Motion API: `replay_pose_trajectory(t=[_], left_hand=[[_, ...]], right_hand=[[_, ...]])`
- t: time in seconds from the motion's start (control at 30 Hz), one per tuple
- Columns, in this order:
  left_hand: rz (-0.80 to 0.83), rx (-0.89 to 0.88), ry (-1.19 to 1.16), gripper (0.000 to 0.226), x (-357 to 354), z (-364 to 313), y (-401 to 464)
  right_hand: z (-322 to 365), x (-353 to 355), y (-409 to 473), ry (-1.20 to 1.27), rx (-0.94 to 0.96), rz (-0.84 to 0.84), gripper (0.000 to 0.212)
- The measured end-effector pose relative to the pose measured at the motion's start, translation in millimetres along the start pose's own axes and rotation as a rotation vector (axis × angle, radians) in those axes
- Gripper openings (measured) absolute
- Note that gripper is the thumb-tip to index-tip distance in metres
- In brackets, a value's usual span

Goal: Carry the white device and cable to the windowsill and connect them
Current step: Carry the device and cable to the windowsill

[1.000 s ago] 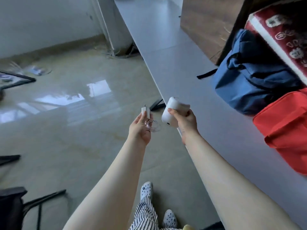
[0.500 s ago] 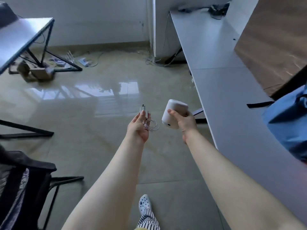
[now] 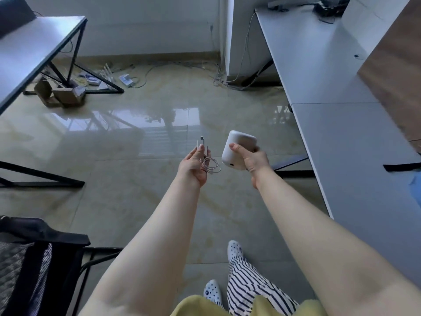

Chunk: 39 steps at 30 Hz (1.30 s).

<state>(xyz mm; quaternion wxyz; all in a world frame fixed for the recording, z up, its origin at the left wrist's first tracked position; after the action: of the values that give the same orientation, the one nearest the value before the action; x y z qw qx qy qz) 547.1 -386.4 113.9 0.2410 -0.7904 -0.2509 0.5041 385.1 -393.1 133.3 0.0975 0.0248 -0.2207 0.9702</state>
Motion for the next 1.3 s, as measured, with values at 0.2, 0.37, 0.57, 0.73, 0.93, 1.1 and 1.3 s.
replay_pose_trajectory(t=[0.2, 0.37, 0.57, 0.73, 0.93, 1.1, 1.3], left_hand=[[-0.021, -0.043, 0.004, 0.007, -36.8, -30.4, 66.0], [-0.034, -0.056, -0.025, 0.007, -79.1, -51.4, 123.7], [-0.036, -0.077, -0.037, 0.005, -132.5, -74.5, 179.9], [-0.043, -0.087, -0.056, 0.007, -156.6, -97.8, 226.8], [-0.034, -0.087, -0.051, 0.002, -192.0, -139.1, 293.7], [-0.03, -0.085, -0.064, 0.047, -229.0, -182.9, 371.9], [-0.026, -0.064, 0.004, 0.049, -275.9, -252.9, 463.4]], right_hand=[[24.6, -31.0, 66.9, -0.011, -0.025, 0.059, 0.046], [52.7, -53.3, 142.5, -0.039, -0.039, 0.086, 0.048], [98.6, -78.8, 220.8, -0.088, -0.023, 0.134, 0.045], [124.4, -110.5, 269.4, -0.12, -0.02, 0.169, 0.037], [149.4, -161.5, 329.4, -0.123, -0.044, 0.181, 0.041], [183.8, -213.2, 398.8, -0.143, -0.034, 0.153, 0.045], [235.2, -286.3, 472.9, -0.133, -0.061, 0.138, 0.028]])
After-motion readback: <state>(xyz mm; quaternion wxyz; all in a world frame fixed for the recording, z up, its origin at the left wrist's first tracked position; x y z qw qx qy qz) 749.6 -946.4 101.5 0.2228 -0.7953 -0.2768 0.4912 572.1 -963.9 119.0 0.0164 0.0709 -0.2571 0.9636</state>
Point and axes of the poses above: each hand's wrist, its own y-axis towards the middle knuckle, its own x-axis out of the back of the hand, z = x × y, the point moved 5 cm from there along y, towards the middle knuckle, and after that the axes turned 11 degrees about -y, right-handed, at the moved point
